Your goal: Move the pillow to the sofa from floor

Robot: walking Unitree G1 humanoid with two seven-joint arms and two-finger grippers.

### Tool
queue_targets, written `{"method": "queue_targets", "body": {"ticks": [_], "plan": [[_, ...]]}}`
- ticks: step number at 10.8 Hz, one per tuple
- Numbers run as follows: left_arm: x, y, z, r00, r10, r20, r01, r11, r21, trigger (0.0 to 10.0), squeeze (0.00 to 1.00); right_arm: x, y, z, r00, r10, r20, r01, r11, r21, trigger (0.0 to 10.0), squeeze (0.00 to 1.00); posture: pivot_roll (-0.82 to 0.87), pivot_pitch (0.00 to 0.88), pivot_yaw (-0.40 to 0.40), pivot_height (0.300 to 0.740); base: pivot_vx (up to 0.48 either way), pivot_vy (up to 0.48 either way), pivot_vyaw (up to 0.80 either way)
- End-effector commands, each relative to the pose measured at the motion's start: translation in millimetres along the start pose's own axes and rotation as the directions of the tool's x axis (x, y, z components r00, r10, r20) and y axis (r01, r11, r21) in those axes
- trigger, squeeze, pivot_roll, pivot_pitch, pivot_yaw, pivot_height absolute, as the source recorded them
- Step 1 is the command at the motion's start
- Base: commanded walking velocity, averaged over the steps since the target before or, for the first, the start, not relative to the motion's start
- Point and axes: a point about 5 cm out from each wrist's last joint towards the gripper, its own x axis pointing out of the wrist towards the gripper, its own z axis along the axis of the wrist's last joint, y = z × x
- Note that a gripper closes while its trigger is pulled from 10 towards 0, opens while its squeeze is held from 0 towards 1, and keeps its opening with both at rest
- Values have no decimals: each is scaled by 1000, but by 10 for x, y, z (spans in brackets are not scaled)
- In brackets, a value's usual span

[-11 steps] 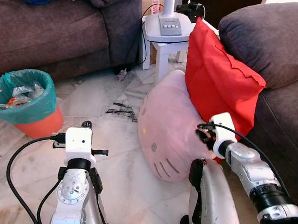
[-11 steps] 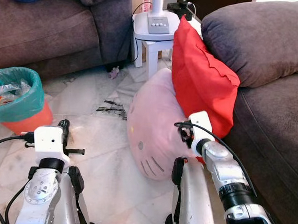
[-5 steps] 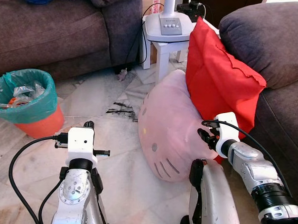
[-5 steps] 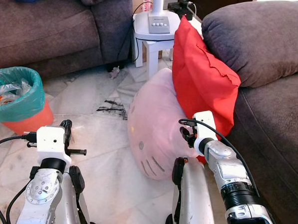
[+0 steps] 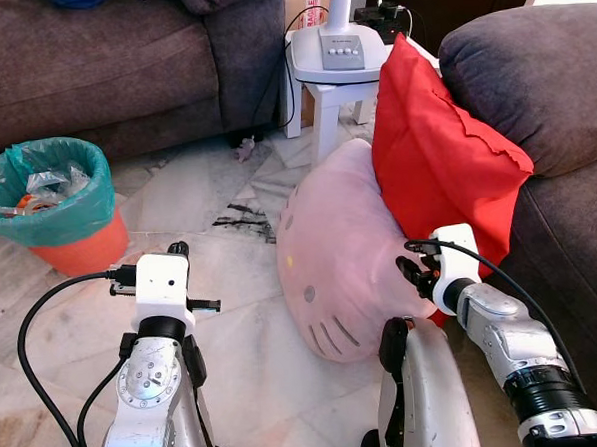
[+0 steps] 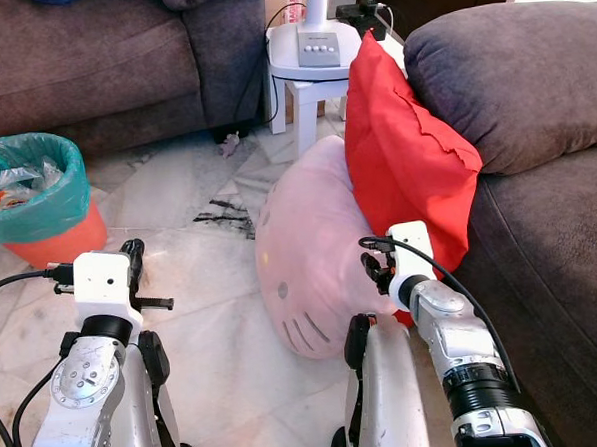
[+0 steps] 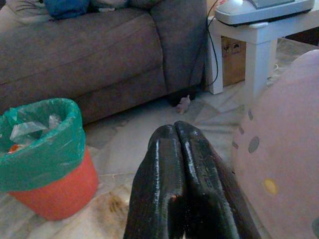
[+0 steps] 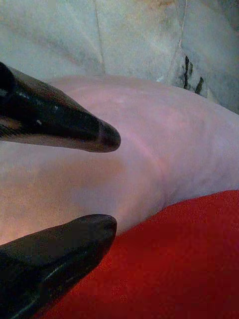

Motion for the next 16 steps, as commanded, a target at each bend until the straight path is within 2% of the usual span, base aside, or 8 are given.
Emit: {"method": "queue_targets", "body": {"ticks": [1, 2, 3, 7, 12, 13, 15, 16], "plan": [[-22, -3, -32, 1000, -12, -23, 11, 1000, -6, 10000, 0, -16, -35, 14, 1000, -10, 2, 10, 1000, 11, 10000, 0, 67, 144, -56, 356, 0, 0, 0], [-23, -6, -32, 1000, -14, -23, 14, 1000, -9, 10000, 0, -25, -43, 19, 1000, -11, 1, 11, 1000, 9, 10000, 0, 68, 144, -56, 356, 0, 0, 0], [-11, -27, -31, 999, -30, -20, 30, 999, -13, 10000, 0, -69, 79, 97, 987, 26, 158, -31, 999, 31, 10000, 0, 75, 131, -51, 356, 0, 0, 0], [-10, -2, -12, 1000, -18, -7, 18, 1000, -11, 10000, 0, -104, 315, 117, 957, 120, 264, -142, 988, 64, 10000, 0, 76, 125, -54, 356, 0, 0, 0], [-17, -18, -32, 1000, -19, -16, 18, 1000, -12, 10000, 0, -135, -97, -96, 985, -106, 137, 101, 994, 40, 10000, 0, 70, 140, -55, 356, 0, 0, 0], [-16, -21, -38, 1000, -23, -19, 22, 1000, -11, 10000, 0, -142, -130, -110, 986, -119, 119, 115, 993, 36, 10000, 1000, 69, 142, -54, 356, 0, 0, 0], [-17, -25, -44, 999, -30, -26, 30, 999, -11, 10000, 0, -135, -178, -170, 989, -138, 55, 136, 990, 35, 10000, 1000, 69, 145, -54, 356, 0, 0, 0], [-19, -22, -52, 999, -33, -31, 33, 999, -11, 10000, 0, -127, -162, -193, 993, -113, 29, 110, 990, 89, 10000, 1000, 70, 146, -55, 356, 0, 0, 0]]}}
